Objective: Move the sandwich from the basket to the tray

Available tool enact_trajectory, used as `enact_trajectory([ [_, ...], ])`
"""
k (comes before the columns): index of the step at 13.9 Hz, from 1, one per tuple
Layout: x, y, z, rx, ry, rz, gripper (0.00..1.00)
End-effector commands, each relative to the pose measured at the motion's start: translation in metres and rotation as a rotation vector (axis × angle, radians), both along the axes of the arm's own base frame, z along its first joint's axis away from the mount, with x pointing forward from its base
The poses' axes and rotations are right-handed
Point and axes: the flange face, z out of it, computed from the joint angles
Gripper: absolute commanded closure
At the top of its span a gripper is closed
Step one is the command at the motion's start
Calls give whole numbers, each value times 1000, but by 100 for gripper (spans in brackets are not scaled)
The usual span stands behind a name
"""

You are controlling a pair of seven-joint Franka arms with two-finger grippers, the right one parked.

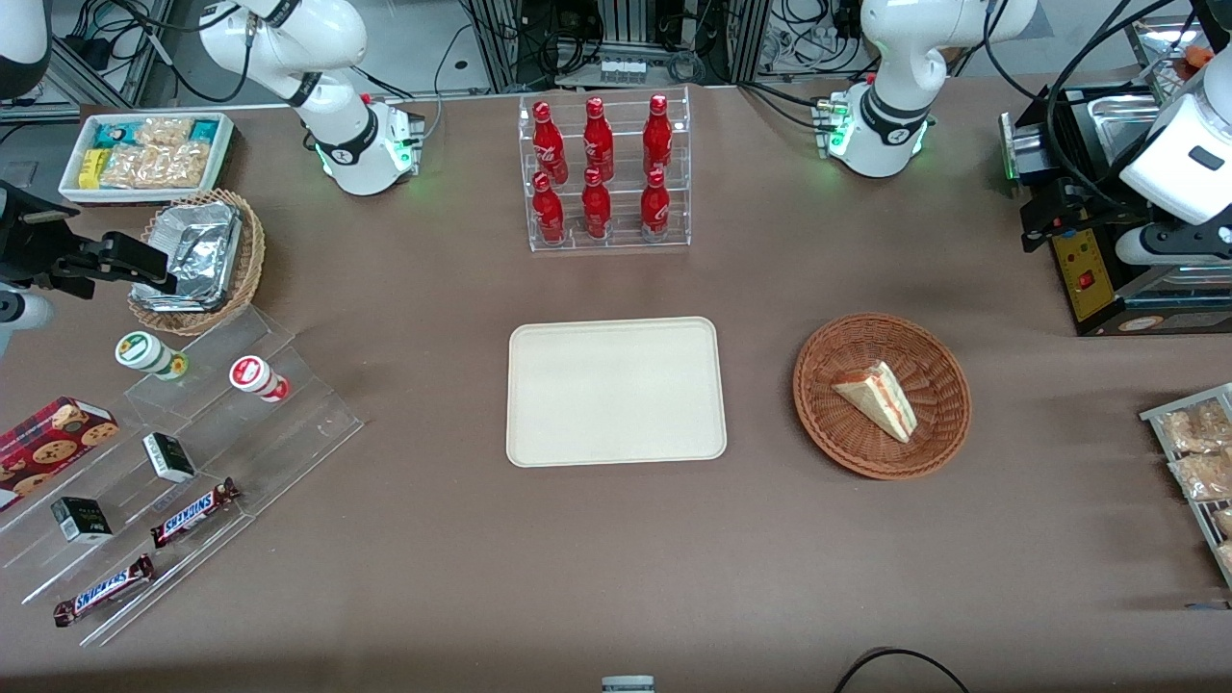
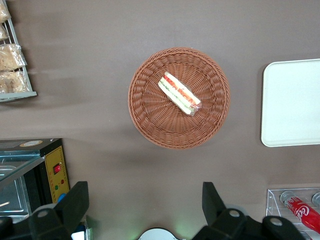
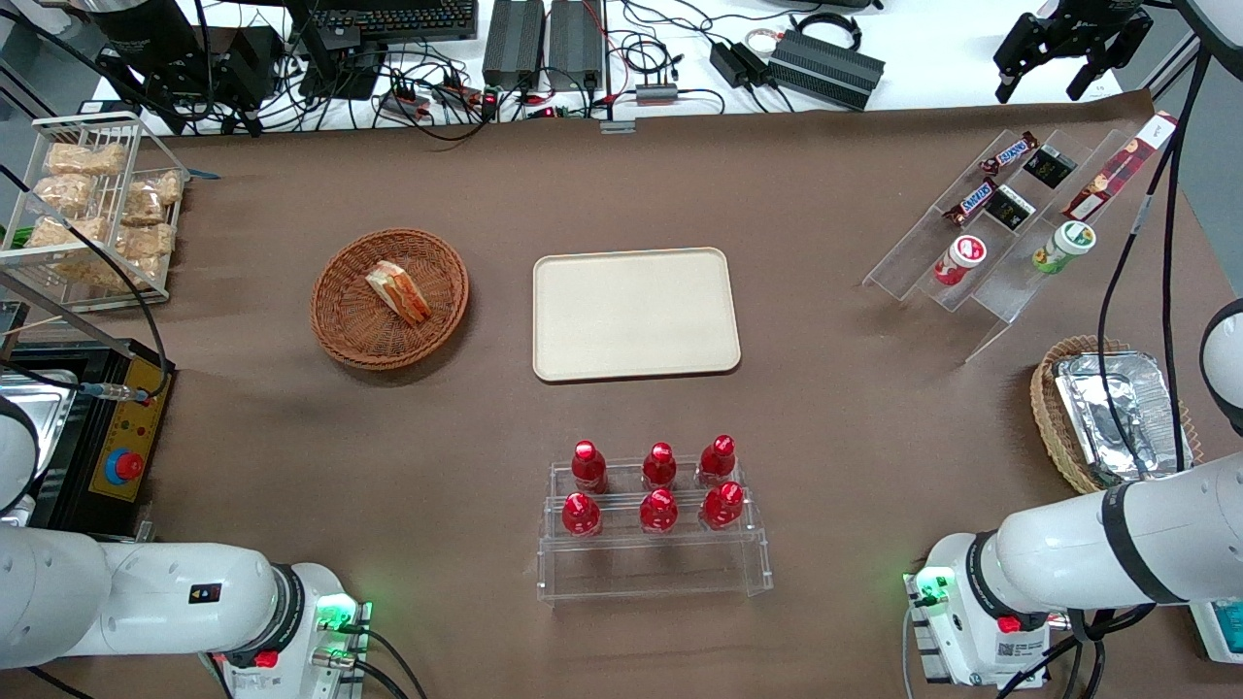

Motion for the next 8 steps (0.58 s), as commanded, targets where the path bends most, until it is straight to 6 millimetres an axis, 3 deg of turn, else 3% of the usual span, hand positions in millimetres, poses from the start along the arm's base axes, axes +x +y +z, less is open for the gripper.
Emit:
enact_trajectory([
  [1, -5, 3, 7, -4, -19, -12, 0],
  [4, 1, 3, -3, -1, -7, -4, 0],
  [8, 21, 2, -38, 2, 22, 28, 0],
])
